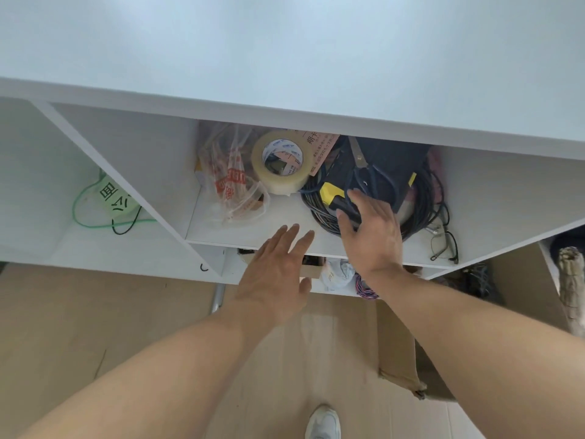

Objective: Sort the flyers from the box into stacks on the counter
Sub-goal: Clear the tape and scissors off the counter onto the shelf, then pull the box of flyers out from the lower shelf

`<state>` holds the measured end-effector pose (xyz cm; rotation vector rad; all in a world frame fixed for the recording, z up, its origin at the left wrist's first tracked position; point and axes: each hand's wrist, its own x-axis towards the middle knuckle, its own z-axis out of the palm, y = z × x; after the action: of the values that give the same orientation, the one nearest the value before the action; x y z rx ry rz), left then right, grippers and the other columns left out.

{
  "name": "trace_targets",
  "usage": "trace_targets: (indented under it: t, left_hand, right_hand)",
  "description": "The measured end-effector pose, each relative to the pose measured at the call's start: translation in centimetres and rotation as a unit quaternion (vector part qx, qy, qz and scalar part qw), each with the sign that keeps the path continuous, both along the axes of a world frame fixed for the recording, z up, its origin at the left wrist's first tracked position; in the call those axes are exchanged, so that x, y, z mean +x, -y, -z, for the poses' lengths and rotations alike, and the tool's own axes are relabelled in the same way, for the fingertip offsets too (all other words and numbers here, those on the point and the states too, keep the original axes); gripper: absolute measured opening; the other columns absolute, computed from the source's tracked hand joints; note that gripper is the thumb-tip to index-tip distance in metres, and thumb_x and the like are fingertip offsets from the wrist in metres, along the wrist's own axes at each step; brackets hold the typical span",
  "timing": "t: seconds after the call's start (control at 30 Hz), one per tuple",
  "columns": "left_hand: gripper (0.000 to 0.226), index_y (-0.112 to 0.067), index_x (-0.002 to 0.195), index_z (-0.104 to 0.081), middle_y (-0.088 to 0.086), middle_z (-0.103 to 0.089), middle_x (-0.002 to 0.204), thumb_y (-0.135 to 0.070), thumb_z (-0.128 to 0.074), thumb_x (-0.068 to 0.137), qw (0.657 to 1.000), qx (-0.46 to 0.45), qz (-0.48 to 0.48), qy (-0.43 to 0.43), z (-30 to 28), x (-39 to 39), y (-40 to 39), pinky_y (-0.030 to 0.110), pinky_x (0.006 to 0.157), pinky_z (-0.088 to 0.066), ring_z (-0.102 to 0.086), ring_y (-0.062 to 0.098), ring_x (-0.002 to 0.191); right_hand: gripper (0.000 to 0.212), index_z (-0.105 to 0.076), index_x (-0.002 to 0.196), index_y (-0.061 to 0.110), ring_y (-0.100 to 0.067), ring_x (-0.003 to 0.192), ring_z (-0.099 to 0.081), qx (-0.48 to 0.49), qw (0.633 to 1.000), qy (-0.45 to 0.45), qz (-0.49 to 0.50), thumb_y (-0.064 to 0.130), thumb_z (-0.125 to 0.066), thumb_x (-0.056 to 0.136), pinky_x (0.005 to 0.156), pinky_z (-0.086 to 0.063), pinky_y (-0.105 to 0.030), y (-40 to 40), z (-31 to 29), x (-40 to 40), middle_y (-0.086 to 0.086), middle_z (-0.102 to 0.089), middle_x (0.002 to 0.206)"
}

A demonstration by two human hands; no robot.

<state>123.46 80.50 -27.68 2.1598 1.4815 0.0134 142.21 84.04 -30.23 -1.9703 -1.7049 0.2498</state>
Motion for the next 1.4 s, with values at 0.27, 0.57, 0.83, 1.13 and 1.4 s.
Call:
trace_targets:
  t: [0.27, 0.57, 0.83, 1.13, 1.4]
  left_hand:
    - [0.073, -0.030, 0.161, -0.010, -0.004, -0.003, 0.169, -0.034, -0.051, 0.102, 0.988, -0.101, -0.111, 0.034, -2.7, -4.9, 9.0, 0.025, 0.122, -0.004, -0.002, 0.015, 0.155]
    - [0.066, -0.036, 0.157, -0.025, -0.007, -0.017, 0.167, -0.032, -0.055, 0.098, 0.919, -0.148, -0.352, 0.091, -14.1, -13.1, 21.9, 0.032, 0.123, -0.020, -0.023, 0.017, 0.151]
    - [0.063, -0.033, 0.158, -0.027, -0.008, -0.017, 0.167, -0.032, -0.053, 0.101, 0.819, -0.132, -0.546, 0.121, -19.4, -23.7, 34.2, 0.027, 0.121, -0.018, -0.022, 0.013, 0.152]
    - [0.064, -0.027, 0.157, -0.030, -0.003, -0.028, 0.163, -0.032, -0.054, 0.099, 0.780, -0.085, -0.609, 0.115, -19.5, -43.0, 40.5, 0.029, 0.123, -0.020, -0.026, 0.014, 0.150]
    - [0.065, -0.024, 0.157, -0.030, -0.001, -0.028, 0.164, -0.032, -0.055, 0.098, 0.751, -0.061, -0.647, 0.117, -19.1, -54.3, 40.6, 0.032, 0.123, -0.022, -0.025, 0.015, 0.151]
  right_hand:
    - [0.056, -0.041, 0.154, 0.033, -0.008, 0.143, -0.040, -0.206, 0.968, -0.138, -0.047, 0.039, -0.058, 0.100, 0.115, -0.035, -0.029, 10.2, -4.1, -4.9, 0.015, -0.045, 0.155]
    - [0.056, -0.042, 0.154, 0.026, -0.011, 0.142, -0.043, -0.303, 0.921, -0.115, -0.215, 0.036, -0.057, 0.102, 0.116, -0.032, -0.027, 18.3, -16.1, -15.5, 0.009, -0.048, 0.154]
    - [0.054, -0.036, 0.154, 0.041, -0.009, 0.140, -0.044, -0.353, 0.842, -0.033, -0.406, 0.044, -0.052, 0.102, 0.111, -0.037, -0.027, 25.0, -22.6, -30.1, 0.015, -0.046, 0.154]
    - [0.057, -0.036, 0.153, 0.039, -0.012, 0.134, -0.052, -0.329, 0.816, 0.016, -0.474, 0.039, -0.053, 0.099, 0.108, -0.043, -0.030, 28.8, -23.5, -51.1, 0.012, -0.050, 0.152]
    - [0.056, -0.035, 0.155, 0.036, -0.015, 0.133, -0.053, -0.331, 0.804, 0.025, -0.494, 0.036, -0.050, 0.101, 0.106, -0.044, -0.030, 28.8, -23.8, -62.8, 0.007, -0.052, 0.150]
